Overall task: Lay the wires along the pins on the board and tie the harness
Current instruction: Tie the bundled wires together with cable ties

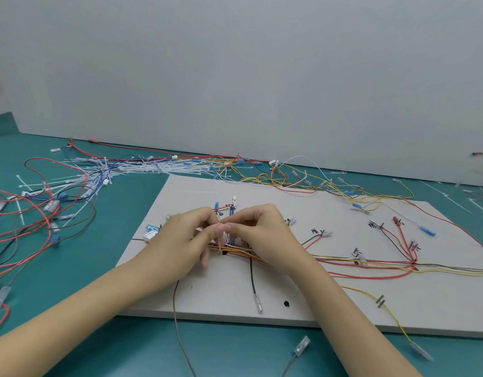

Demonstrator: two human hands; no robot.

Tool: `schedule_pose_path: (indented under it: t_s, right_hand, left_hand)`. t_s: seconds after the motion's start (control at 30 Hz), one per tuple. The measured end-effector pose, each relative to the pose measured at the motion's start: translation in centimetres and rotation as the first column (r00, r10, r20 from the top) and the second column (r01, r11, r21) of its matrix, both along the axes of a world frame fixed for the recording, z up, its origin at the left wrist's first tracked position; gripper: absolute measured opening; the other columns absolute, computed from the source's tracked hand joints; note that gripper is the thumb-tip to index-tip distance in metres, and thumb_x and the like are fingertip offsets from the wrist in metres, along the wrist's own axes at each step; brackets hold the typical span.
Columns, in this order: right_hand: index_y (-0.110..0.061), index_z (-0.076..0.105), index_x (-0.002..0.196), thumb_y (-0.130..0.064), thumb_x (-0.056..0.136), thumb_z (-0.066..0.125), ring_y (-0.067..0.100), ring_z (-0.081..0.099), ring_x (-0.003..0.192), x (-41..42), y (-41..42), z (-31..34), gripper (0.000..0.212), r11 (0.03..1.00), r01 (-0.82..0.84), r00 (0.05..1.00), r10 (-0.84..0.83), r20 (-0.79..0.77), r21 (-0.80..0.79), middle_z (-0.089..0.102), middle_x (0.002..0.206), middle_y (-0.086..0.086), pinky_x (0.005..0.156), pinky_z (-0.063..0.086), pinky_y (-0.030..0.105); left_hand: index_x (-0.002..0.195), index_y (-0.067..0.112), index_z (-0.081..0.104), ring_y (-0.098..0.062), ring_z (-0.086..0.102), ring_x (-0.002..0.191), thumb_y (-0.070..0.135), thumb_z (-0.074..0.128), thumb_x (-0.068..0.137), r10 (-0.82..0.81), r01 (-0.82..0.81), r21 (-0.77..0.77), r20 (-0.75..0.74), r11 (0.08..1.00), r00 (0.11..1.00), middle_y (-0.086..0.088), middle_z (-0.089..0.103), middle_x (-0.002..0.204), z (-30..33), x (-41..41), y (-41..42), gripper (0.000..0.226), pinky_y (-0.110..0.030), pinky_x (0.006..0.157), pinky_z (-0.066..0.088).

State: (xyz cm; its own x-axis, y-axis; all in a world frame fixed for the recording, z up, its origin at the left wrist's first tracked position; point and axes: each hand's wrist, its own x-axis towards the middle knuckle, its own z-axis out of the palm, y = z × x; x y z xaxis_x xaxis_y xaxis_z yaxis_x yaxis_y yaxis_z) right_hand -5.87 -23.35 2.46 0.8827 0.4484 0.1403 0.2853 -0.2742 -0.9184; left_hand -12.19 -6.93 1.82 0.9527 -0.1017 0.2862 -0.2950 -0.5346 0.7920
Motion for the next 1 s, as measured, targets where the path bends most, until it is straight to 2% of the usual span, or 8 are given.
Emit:
schedule_pose_path:
  t_s: [0.1, 0.2, 0.3, 0.4, 0.47, 0.53, 0.63, 1.0]
  right_hand:
    - [0.004, 0.074, 0.098, 0.001, 0.084, 0.070, 0.009, 0.060, 0.061, -0.1, 0.1, -0.1, 0.015, 0.997, 0.031, 0.998, -0.028, -0.052, 0.075, 0.069, 0.075, 0.011, 0.054, 0.045, 0.014]
    - [0.001, 0.073, 0.092, 0.003, 0.082, 0.070, 0.008, 0.062, 0.056, 0.0, 0.0, -0.1, 0.011, 0.988, 0.060, 0.991, -0.043, -0.126, 0.139, 0.069, 0.072, 0.008, 0.054, 0.049, 0.017]
    - [-0.004, 0.073, 0.085, 0.003, 0.083, 0.070, 0.008, 0.065, 0.056, 0.1, -0.3, 0.0, 0.008, 0.984, 0.047, 0.985, -0.017, -0.170, 0.172, 0.070, 0.069, 0.004, 0.055, 0.051, 0.018]
    - [-0.004, 0.074, 0.087, 0.002, 0.085, 0.068, 0.012, 0.067, 0.062, 0.3, -0.5, 0.0, 0.008, 0.986, 0.025, 0.981, 0.008, -0.192, 0.167, 0.072, 0.075, 0.007, 0.062, 0.055, 0.023]
    - [-0.004, 0.073, 0.089, 0.000, 0.087, 0.066, 0.014, 0.067, 0.066, 0.3, -0.6, 0.1, 0.008, 0.989, -0.005, 0.978, 0.036, -0.206, 0.151, 0.071, 0.079, 0.009, 0.065, 0.055, 0.025]
    - [-0.004, 0.072, 0.088, -0.002, 0.088, 0.066, 0.015, 0.069, 0.066, 0.4, -0.7, 0.2, 0.006, 0.985, -0.030, 0.965, 0.073, -0.251, 0.170, 0.070, 0.076, 0.007, 0.065, 0.055, 0.026]
    - [-0.004, 0.071, 0.087, -0.004, 0.088, 0.066, 0.017, 0.069, 0.065, 0.4, -0.7, 0.3, 0.005, 0.979, -0.043, 0.953, 0.100, -0.286, 0.200, 0.069, 0.074, 0.006, 0.065, 0.053, 0.028]
    - [-0.007, 0.073, 0.089, -0.009, 0.085, 0.071, 0.009, 0.065, 0.062, 0.2, -0.6, 0.3, 0.005, 0.988, -0.069, 0.963, 0.102, -0.250, 0.140, 0.070, 0.068, -0.002, 0.059, 0.050, 0.016]
  left_hand:
    - [0.083, 0.004, 0.057, -0.031, 0.072, 0.064, 0.021, 0.056, 0.094, -0.075, 0.010, -0.360, -0.166, 0.933, 0.983, -0.008, 0.070, 0.076, 0.0, 0.2, -0.5, 0.021, -0.025, 0.042, 0.051]
    - [0.079, 0.002, 0.066, -0.030, 0.073, 0.073, 0.026, 0.063, 0.079, -0.130, 0.010, -0.484, -0.214, 0.875, 0.968, -0.013, 0.072, 0.076, 0.1, 0.4, -0.6, 0.025, -0.025, 0.054, 0.057]
    - [0.082, 0.005, 0.077, -0.028, 0.074, 0.079, 0.023, 0.071, 0.074, -0.147, 0.011, -0.534, -0.213, 0.845, 0.966, -0.017, 0.075, 0.085, 0.1, 0.5, -0.2, 0.021, -0.022, 0.062, 0.057]
    - [0.091, 0.013, 0.078, -0.024, 0.074, 0.086, 0.020, 0.079, 0.063, -0.184, 0.019, -0.536, -0.256, 0.844, 0.949, -0.014, 0.075, 0.091, 0.2, 0.4, 0.2, 0.030, -0.021, 0.068, 0.057]
    - [0.093, 0.010, 0.075, -0.023, 0.074, 0.086, 0.014, 0.081, 0.059, -0.163, 0.004, -0.512, -0.266, 0.859, 0.950, -0.015, 0.075, 0.091, 0.2, 0.5, 0.4, 0.035, -0.021, 0.070, 0.057]
    - [0.092, 0.004, 0.061, -0.026, 0.074, 0.083, 0.004, 0.076, 0.071, -0.145, -0.022, -0.529, -0.271, 0.849, 0.952, -0.019, 0.075, 0.088, 0.1, 0.7, 0.4, 0.026, -0.022, 0.065, 0.058]
    - [0.087, 0.007, 0.046, -0.028, 0.074, 0.078, -0.001, 0.067, 0.084, -0.116, -0.065, -0.548, -0.289, 0.834, 0.950, -0.022, 0.073, 0.084, -0.2, 0.8, 0.2, 0.022, -0.023, 0.058, 0.058]
    - [0.081, 0.010, 0.040, -0.029, 0.073, 0.074, -0.001, 0.066, 0.085, -0.099, -0.088, -0.557, -0.296, 0.826, 0.950, -0.022, 0.073, 0.082, 0.0, 0.7, 0.0, 0.028, -0.023, 0.058, 0.058]
